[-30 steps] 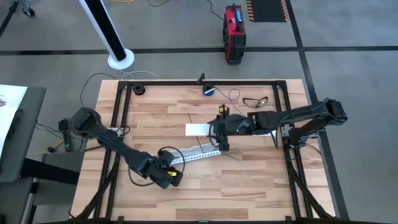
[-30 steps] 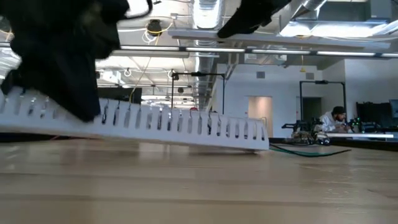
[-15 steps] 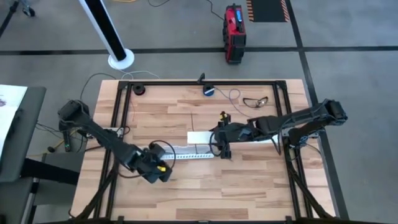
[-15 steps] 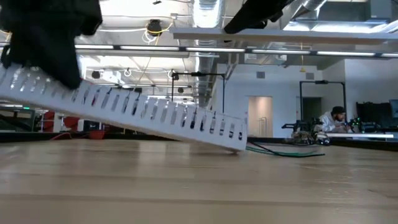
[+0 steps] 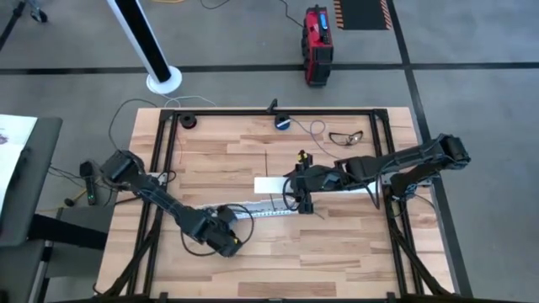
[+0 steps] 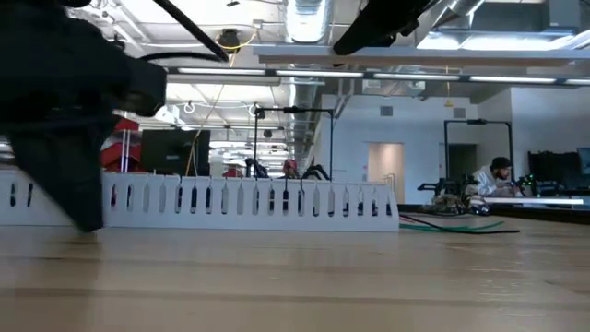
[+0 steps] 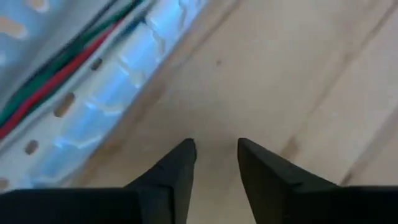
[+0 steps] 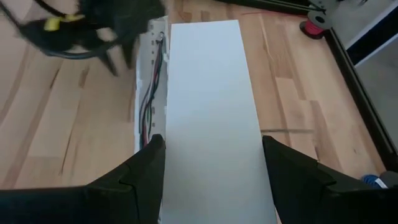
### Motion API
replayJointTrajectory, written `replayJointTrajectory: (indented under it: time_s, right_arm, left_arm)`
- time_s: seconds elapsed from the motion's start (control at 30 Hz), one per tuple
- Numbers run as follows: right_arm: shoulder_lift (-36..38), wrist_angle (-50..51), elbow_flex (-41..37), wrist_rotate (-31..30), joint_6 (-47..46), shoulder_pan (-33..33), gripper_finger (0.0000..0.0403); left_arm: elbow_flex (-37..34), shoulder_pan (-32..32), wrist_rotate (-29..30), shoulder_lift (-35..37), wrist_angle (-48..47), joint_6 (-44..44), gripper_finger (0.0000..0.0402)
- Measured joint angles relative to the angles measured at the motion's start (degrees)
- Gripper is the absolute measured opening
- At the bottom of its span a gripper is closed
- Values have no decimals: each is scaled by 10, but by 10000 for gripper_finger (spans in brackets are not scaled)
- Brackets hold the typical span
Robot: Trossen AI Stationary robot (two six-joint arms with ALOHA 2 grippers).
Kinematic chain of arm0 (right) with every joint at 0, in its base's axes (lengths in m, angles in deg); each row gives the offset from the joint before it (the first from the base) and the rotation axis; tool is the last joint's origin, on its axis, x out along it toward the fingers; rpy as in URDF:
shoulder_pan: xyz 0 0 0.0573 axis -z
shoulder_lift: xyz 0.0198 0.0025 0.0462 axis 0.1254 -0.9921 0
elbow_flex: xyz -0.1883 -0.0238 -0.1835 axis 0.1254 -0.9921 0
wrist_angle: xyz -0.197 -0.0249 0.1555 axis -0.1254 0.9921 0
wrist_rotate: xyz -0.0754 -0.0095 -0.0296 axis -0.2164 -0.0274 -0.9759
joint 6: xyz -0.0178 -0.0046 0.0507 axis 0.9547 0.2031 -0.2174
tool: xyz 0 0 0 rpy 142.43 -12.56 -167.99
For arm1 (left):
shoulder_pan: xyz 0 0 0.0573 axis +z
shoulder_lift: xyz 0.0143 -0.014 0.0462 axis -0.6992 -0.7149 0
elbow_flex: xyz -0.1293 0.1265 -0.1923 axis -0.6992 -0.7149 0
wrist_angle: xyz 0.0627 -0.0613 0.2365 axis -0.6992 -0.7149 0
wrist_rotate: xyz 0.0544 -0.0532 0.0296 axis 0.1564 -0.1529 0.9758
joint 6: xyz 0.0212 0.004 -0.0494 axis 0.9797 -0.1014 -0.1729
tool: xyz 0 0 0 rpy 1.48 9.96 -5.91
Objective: Ziptie cables
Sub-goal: Close the white cable duct
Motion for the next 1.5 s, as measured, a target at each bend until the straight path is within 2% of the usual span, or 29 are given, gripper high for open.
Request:
replayJointTrajectory:
  time_s: [0.2, 0.43, 0.5, 0.57, 0.63, 0.77, 0.83, 0.93, 1.07, 1.2, 1.33, 1.5]
  right_arm:
    - [0, 3, 0, 2, 4, 0, 222]
    - [0, 25, 0, 4, 4, -1, 222]
    - [0, 40, 0, 4, 4, -2, 222]
    - [0, 58, 0, 4, 4, -7, 222]
    - [0, 70, 0, 4, 4, -13, 222]
    - [1, 98, 0, 3, 1, -20, 222]
    - [1, 119, 0, 2, -1, -23, 222]
    - [9, 149, 0, 1, -18, -26, 222]
    - [49, 167, -22, -14, -37, -37, 222]
    - [126, 160, -86, -24, -94, -47, 222]
    - [188, 150, -119, -56, -125, -61, 222]
    - [198, 150, -120, -65, -122, -58, 222]
  left_arm:
    - [38, 9, 24, 32, -61, 19, 129]
    - [51, 4, 34, 82, -72, 68, 129]
    - [50, 4, 76, 100, -77, 70, 129]
    - [50, 6, 153, 121, -64, 80, 129]
    - [44, 21, 190, 137, -19, 126, 129]
    - [-5, 76, 144, 155, 145, 259, 128]
    - [-34, 108, 94, 155, 219, 305, 126]
    - [-77, 151, 13, 155, 322, 350, 125]
    - [-109, 198, -65, 154, 440, 391, 125]
    - [-109, 229, -103, 138, 500, 419, 125]
    - [-109, 243, -106, 96, 531, 409, 125]
    - [-43, 235, -128, 26, 533, 468, 124]
